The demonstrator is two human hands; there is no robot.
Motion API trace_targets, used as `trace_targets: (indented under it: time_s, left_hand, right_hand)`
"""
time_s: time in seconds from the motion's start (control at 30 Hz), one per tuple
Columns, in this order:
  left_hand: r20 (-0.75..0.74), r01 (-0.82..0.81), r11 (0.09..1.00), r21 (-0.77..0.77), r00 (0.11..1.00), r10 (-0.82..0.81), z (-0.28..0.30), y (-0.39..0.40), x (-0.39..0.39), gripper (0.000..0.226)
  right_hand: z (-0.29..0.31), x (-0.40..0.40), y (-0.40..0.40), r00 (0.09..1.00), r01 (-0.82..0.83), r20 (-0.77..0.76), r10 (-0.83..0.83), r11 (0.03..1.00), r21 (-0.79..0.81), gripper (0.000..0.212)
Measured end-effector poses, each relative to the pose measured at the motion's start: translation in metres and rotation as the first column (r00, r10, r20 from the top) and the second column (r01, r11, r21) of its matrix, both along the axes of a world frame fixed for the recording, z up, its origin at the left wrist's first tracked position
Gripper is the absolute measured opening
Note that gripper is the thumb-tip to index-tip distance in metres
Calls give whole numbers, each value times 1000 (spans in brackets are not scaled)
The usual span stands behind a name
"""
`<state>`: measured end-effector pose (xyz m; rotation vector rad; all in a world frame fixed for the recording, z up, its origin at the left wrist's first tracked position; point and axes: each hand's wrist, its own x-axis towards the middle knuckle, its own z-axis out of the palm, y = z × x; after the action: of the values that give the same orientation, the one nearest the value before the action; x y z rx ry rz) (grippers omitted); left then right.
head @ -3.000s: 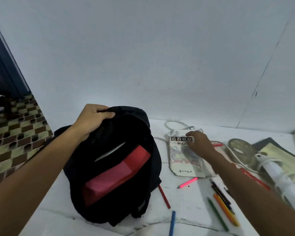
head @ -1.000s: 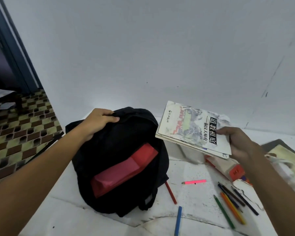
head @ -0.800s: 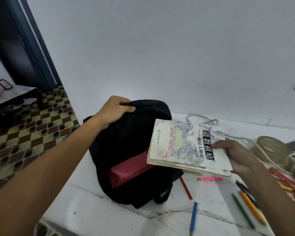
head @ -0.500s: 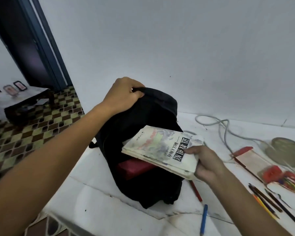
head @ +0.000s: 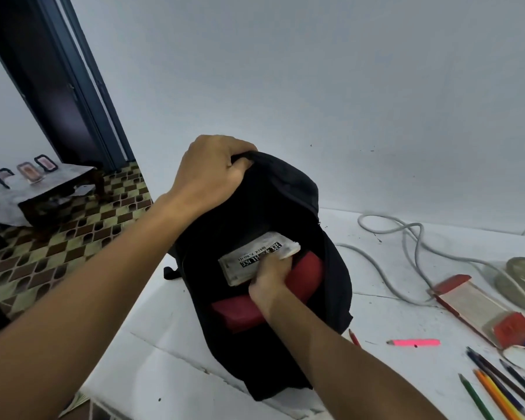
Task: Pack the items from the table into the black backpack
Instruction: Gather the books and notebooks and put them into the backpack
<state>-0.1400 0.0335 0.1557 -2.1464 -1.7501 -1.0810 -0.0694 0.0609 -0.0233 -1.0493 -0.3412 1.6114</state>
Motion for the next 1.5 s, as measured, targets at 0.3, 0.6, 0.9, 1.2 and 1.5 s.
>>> trace_targets:
  time_s: [0.3,0.6,0.9,1.2,1.5]
  left_hand:
    - [73,15,999,34,997,-17,1,3,-7,24]
    - [171,9,1000,-13,985,-6,-16,5,-12,24]
    - [290,-46,979,-197,952,103,-38,27,11,19]
    - [81,-24,873,-488,994,73,-59,44,57,17]
    - [-57,130,460,-878,926,-372,-55,59,125,62]
  right_hand:
    - [0,-7,40,772,-504,370,516,853,-137,20]
    - [3,4,53,640,-615,484,597,776,-144,42]
    - [38,91,34,90,-884,790,607,414,-218,20]
    - [55,228,14,91,-922,819,567,360,-146,23]
    - [58,315,23,178,-853,870,459,514,-97,14]
